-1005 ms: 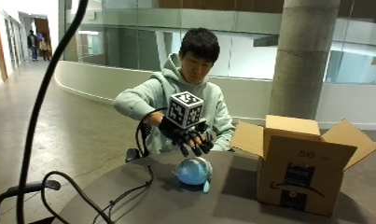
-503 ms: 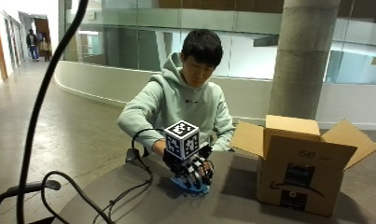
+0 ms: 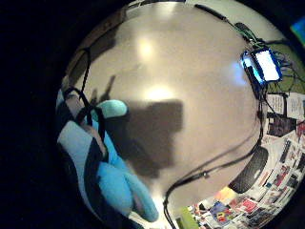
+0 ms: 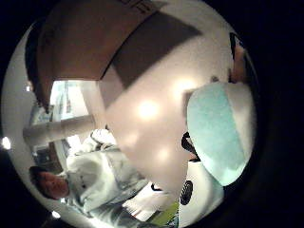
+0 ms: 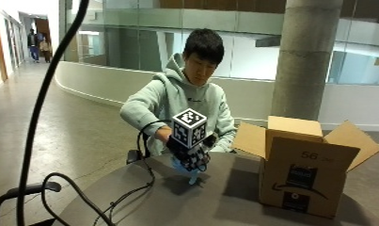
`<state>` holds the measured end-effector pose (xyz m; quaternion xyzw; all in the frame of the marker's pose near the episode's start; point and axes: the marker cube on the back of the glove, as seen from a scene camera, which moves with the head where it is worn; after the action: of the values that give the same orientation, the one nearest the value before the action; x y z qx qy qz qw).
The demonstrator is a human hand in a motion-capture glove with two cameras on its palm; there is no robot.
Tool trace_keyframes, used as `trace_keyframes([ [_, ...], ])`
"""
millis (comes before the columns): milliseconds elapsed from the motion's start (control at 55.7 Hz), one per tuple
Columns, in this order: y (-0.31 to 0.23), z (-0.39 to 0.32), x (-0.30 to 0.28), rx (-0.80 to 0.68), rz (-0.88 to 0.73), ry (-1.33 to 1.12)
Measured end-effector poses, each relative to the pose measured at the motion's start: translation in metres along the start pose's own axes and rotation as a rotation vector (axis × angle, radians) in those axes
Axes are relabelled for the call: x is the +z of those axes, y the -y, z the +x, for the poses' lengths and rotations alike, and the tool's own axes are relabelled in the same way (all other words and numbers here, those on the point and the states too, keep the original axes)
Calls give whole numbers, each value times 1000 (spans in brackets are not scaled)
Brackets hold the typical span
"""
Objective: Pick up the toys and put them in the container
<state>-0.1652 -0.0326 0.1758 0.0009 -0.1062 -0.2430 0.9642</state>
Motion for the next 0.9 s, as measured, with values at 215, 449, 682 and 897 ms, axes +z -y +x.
trace_keyframes([
  [215,-35,-64,-98,-34,-20,-14],
  [449,13,-121,-237,-160,354,101],
  [682,82,-189,-271,-217,595,154],
  [897,126,-186,-245,-181,314,139],
])
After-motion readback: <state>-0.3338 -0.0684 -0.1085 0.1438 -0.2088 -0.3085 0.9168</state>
